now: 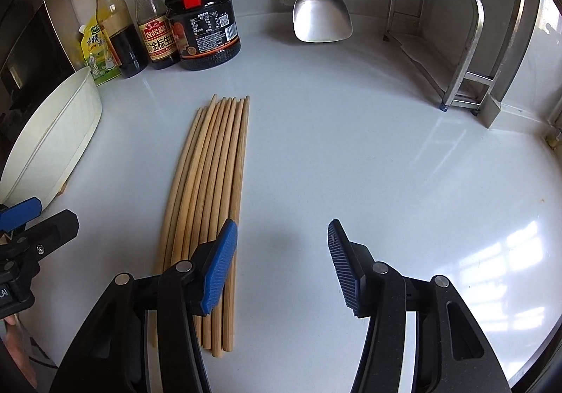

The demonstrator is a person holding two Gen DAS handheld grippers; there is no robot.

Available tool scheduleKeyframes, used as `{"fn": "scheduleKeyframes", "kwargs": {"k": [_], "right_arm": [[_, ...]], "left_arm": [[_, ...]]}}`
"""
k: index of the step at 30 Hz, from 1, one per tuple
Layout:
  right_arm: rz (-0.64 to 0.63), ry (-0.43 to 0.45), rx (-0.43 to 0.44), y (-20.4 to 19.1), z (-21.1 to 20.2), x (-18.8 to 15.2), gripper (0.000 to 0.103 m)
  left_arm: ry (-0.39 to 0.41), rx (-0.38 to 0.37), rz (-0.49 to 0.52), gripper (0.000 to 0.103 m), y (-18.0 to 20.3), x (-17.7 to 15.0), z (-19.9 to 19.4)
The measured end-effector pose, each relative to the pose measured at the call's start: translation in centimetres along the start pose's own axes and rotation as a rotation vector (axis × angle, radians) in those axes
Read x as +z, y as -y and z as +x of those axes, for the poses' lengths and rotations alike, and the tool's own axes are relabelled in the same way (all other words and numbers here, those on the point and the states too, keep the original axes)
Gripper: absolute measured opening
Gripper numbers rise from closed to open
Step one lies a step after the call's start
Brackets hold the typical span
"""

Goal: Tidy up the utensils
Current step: 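Close the right tool on one chopstick while the left tool grasps another chopstick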

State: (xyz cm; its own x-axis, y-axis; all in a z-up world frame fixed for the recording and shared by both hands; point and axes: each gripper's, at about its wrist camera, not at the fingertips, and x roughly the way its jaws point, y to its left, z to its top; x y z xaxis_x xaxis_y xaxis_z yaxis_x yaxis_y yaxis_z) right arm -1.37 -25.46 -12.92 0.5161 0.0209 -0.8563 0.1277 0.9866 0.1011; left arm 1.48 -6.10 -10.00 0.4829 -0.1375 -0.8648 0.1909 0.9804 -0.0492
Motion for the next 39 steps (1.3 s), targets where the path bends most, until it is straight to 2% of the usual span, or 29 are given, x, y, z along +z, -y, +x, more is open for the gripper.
{"fn": "scheduleKeyframes", "kwargs": {"k": [7, 27, 39], "right_arm": [[-0.016, -0.011, 0.016, -0.4, 1.2, 0.0, 0.052], [-0.129, -0.024, -0.042, -1.9, 2.4, 0.8, 0.052], [-0.079, -0.014, -0.047, 0.9, 2.9, 1.0, 0.052]], "left_arm": [[-0.005, 0.012, -0.011, 0.09, 0.1, -0.2, 0.9], [-0.021, 0.006, -0.034, 0.09, 0.5, 0.0, 1.8], [-0.03, -0.016, -0.029, 0.09, 2.2, 0.4, 3.4]]}}
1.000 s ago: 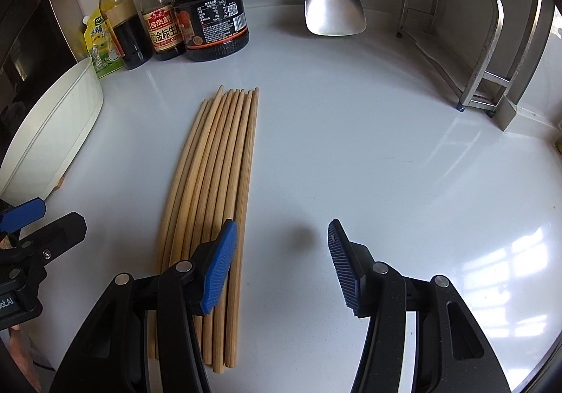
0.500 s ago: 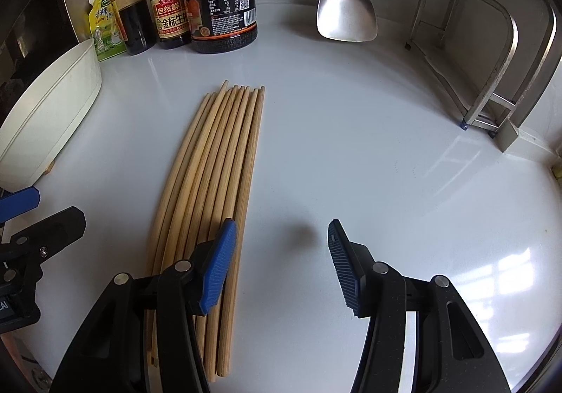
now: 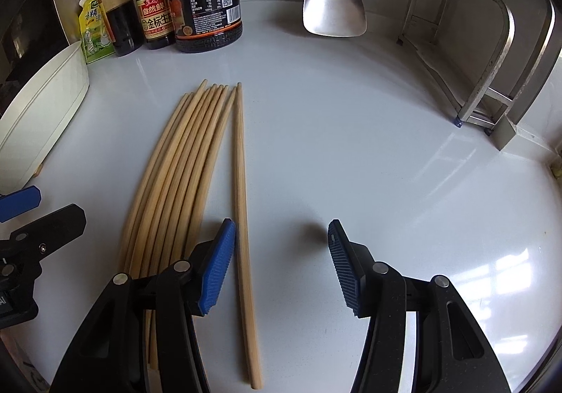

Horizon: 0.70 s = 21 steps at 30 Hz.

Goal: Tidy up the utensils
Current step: 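Close the right tool on one chopstick while the left tool grasps another chopstick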

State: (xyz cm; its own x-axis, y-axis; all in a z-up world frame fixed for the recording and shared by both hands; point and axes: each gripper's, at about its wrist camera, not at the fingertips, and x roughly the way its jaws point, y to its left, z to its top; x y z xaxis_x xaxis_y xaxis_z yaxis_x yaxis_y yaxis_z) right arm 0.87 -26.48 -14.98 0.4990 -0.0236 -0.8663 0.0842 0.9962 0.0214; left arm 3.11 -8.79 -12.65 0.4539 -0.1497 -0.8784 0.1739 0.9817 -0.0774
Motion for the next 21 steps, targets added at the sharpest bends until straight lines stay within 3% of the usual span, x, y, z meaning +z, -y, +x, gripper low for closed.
{"fn": "scheduleKeyframes", "kwargs": {"k": [12, 21], "right_arm": [[0.017, 0.02, 0.026, 2.0, -0.3, -0.4, 0.052], [0.009, 0.019, 0.029, 2.0, 0.0, -0.1, 0.052]], "left_arm": [[-0.042, 0.02, 0.011, 0.09, 1.3, -0.4, 2.3], [-0.053, 0.082, 0.005, 0.093, 0.8, -0.4, 3.1]]}}
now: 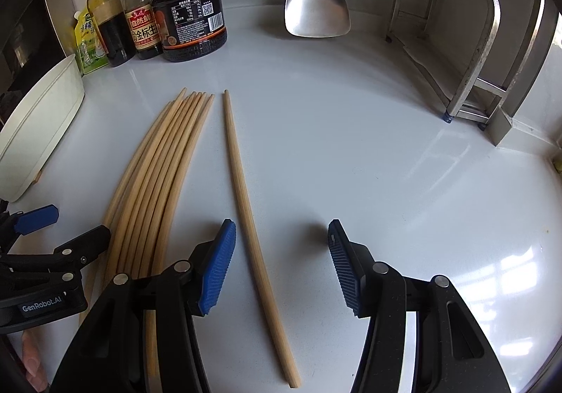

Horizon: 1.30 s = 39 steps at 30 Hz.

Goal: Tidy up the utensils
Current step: 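Close the right tool on one chopstick while the left tool grasps another chopstick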

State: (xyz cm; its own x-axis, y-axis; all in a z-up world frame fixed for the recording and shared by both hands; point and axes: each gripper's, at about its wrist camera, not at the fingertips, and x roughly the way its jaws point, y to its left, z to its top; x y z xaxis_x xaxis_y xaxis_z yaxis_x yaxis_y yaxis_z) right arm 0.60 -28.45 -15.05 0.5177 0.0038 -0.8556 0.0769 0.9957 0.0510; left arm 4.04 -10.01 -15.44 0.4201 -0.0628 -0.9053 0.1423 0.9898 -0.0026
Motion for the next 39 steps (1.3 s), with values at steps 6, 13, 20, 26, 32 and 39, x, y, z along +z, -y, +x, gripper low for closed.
{"fn": "scheduleKeyframes", "kwargs": {"k": [6, 13, 20, 26, 32, 39], "right_arm": [[-0.028, 0.011, 0.003, -0.5, 0.3, 0.3, 0.052], [-0.079, 0.013, 0.038, -1.5, 0.4, 0.6, 0.025], [-0.07, -0.003, 0.048, -1.8, 0.3, 0.5, 0.006], [-0.027, 0.008, 0.076, -1.7, -1.5, 1.0, 0.006], [-0.007, 0.046, 0.112, -3.1, -4.7, 2.9, 0.006], [-0.06, 0.097, 0.187, -9.0, -7.8, 6.0, 0.006]], "left_arm": [[0.018, 0.021, -0.019, 0.093, -0.4, 0.5, 0.3], [0.057, -0.007, 0.027, 0.051, 0.6, 0.4, -0.6], [0.051, -0.03, 0.053, 0.008, 0.9, 0.7, -0.8], [0.07, -0.061, 0.04, 0.008, -0.2, 1.0, -2.5], [0.136, -0.08, 0.017, 0.008, -2.9, 2.0, -6.5], [0.197, -0.047, -0.03, 0.008, -8.8, 3.3, -10.5]]}}
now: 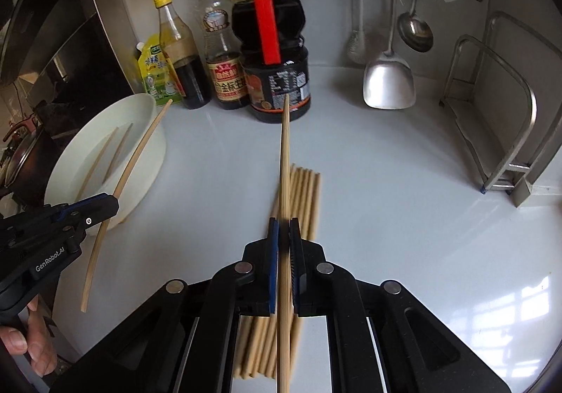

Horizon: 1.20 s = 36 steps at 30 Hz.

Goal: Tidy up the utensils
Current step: 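Close the right tool on one chopstick while the left tool grasps another chopstick, then lower the right tool's chopstick into the bowl and open it while the left tool does the same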

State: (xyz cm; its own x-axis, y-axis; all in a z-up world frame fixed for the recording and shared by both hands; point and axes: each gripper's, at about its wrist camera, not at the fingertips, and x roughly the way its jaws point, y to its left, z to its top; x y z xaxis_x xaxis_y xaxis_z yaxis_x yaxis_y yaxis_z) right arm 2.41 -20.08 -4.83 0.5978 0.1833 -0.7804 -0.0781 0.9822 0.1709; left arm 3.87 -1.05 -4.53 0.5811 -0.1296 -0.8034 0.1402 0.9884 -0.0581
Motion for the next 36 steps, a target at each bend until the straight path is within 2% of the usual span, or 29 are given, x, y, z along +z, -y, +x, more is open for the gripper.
{"fn": "scheduleKeyframes", "kwargs": {"k": [11, 15, 18, 25, 30, 36], "right_arm": [[-0.091, 0.058, 0.159, -13.0, 2.8, 7.2, 0.006], [-0.107, 0.063, 0.192, -16.8, 4.8, 9.2, 0.006], [-0.11, 0.043, 0.203, -19.1, 6.7, 10.0, 0.006], [-0.101, -0.059, 0.183, -22.2, 11.4, 9.1, 0.006], [-0.086, -0.119, 0.157, -22.9, 13.8, 8.4, 0.006], [-0.074, -0.151, 0.134, -23.1, 15.4, 8.1, 0.006]], "left_arm": [[0.073, 0.109, -0.058, 0.008, -11.1, 3.6, -2.9], [0.09, 0.133, -0.067, 0.008, -14.7, 5.0, -2.7], [0.073, 0.148, -0.07, 0.008, -16.8, 5.5, -1.5], [0.007, 0.138, -0.082, 0.008, -19.8, 5.4, 2.4], [-0.037, 0.123, -0.08, 0.008, -20.7, 4.9, 4.6], [-0.076, 0.114, -0.081, 0.008, -21.2, 4.5, 6.2]]}}
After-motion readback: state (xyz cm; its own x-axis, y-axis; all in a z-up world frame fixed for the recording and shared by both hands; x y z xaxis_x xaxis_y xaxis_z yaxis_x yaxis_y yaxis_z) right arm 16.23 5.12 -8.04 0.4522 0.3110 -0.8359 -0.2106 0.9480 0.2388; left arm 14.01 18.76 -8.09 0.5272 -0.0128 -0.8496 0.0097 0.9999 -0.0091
